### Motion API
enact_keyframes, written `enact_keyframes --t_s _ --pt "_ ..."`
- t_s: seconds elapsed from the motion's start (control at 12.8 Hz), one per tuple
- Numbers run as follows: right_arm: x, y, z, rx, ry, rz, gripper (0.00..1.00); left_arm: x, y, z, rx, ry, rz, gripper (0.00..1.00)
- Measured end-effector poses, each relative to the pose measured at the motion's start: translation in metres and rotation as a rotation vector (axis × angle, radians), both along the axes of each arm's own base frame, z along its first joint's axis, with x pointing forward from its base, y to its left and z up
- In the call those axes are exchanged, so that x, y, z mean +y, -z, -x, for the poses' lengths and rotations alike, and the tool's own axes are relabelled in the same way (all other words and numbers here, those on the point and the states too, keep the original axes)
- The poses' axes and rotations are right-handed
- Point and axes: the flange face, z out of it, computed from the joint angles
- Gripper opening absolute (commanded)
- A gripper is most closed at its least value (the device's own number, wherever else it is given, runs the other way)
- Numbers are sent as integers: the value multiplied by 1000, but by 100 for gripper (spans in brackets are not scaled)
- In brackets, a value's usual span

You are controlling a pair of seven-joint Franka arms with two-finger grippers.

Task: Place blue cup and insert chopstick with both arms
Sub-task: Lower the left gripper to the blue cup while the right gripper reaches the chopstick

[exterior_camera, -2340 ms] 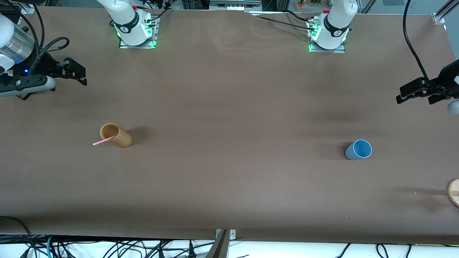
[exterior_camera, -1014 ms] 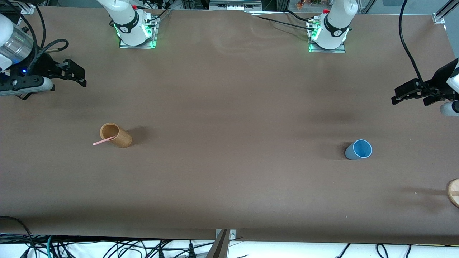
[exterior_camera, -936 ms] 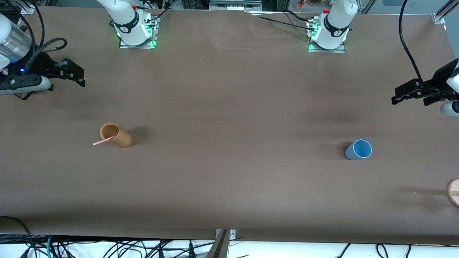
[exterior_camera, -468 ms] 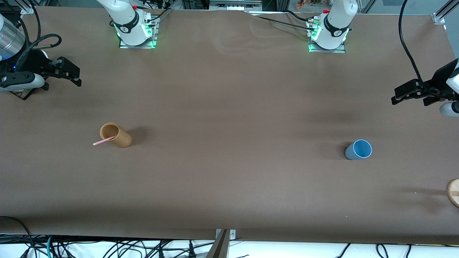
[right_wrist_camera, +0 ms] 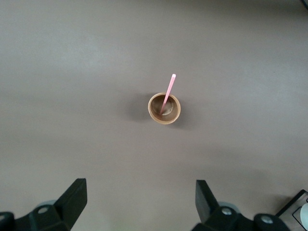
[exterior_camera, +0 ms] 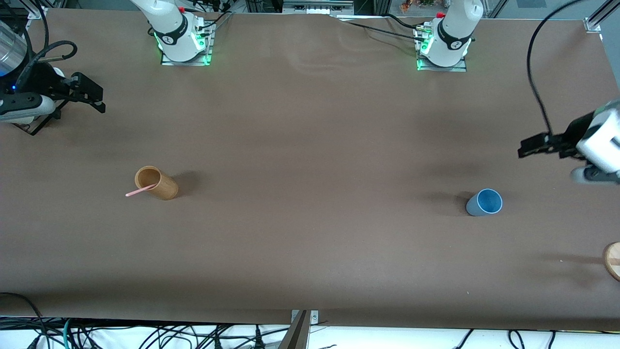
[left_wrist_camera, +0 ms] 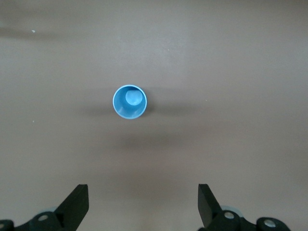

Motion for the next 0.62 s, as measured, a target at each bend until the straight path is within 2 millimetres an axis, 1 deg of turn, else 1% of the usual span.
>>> enact_keyframes --t_s 0.16,0.23,0.39,0.55,0.62 --pt "0 -1 0 -1 0 0 100 -7 48 -13 -13 5 -5 100" --pt "0 -1 1 -1 -1 0 100 -14 74 -15 -19 6 -7 100" --pt "1 0 1 1 -2 0 100 -34 121 -11 -27 8 -17 100" --pt "2 5 -1 1 -4 0 100 -51 158 -3 -51 32 -71 100" --pt "3 12 -5 -5 -5 -1 100 -56 175 1 -74 38 -87 100"
